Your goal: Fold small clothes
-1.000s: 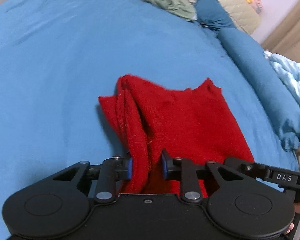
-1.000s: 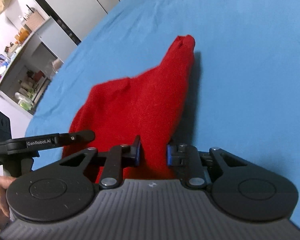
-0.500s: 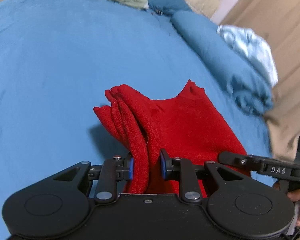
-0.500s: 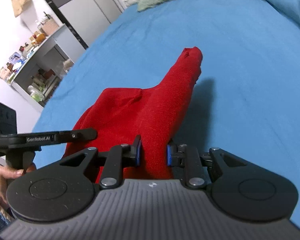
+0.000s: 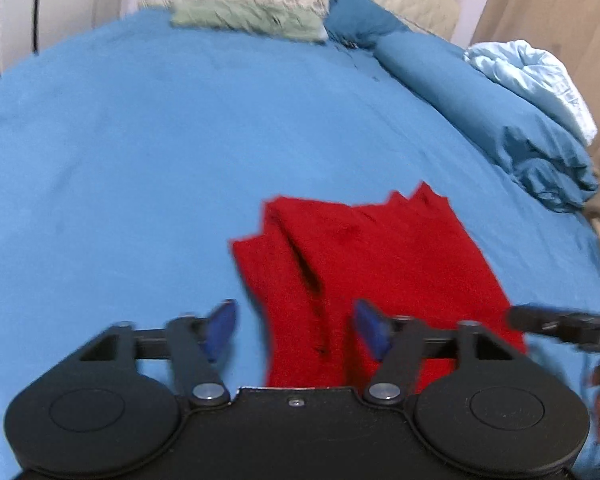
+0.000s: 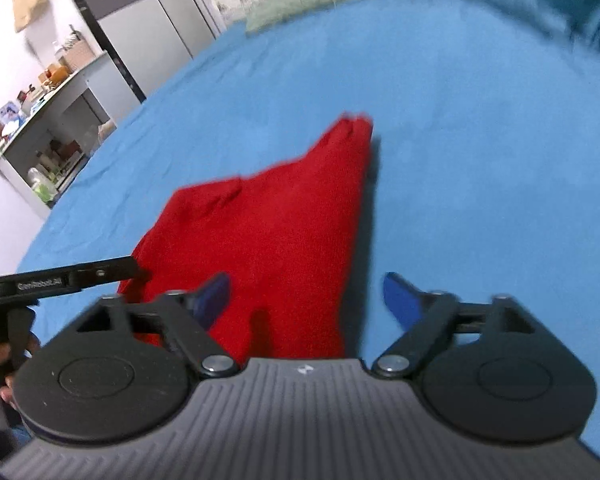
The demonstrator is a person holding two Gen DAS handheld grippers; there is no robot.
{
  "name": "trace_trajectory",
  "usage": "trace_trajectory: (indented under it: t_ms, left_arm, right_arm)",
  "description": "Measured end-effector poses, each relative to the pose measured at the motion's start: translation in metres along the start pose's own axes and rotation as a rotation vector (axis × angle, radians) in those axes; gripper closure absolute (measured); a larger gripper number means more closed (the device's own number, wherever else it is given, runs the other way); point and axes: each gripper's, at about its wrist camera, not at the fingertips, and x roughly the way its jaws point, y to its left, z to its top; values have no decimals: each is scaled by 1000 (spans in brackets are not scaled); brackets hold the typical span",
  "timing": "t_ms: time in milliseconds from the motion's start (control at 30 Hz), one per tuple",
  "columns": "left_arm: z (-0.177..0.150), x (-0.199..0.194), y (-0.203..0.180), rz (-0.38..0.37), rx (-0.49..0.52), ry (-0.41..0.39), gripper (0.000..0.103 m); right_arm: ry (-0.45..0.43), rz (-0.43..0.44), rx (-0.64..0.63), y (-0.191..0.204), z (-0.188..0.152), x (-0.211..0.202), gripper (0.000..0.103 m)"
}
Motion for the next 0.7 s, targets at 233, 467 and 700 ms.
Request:
trace_trajectory:
  t_ms: [233,467,700]
  left_arm:
    - [-16,33,8,79,46,78,23]
    - [-13,33,6,109,83,87,24]
    - [11,-50,-7,111,91,-41,10]
  right_arm:
    - [38,-215,-89,-3,-15,23,3]
    - [19,-230,-70,-2,-21,23,2]
    - [-80,-173,-162,35,7,-56,0]
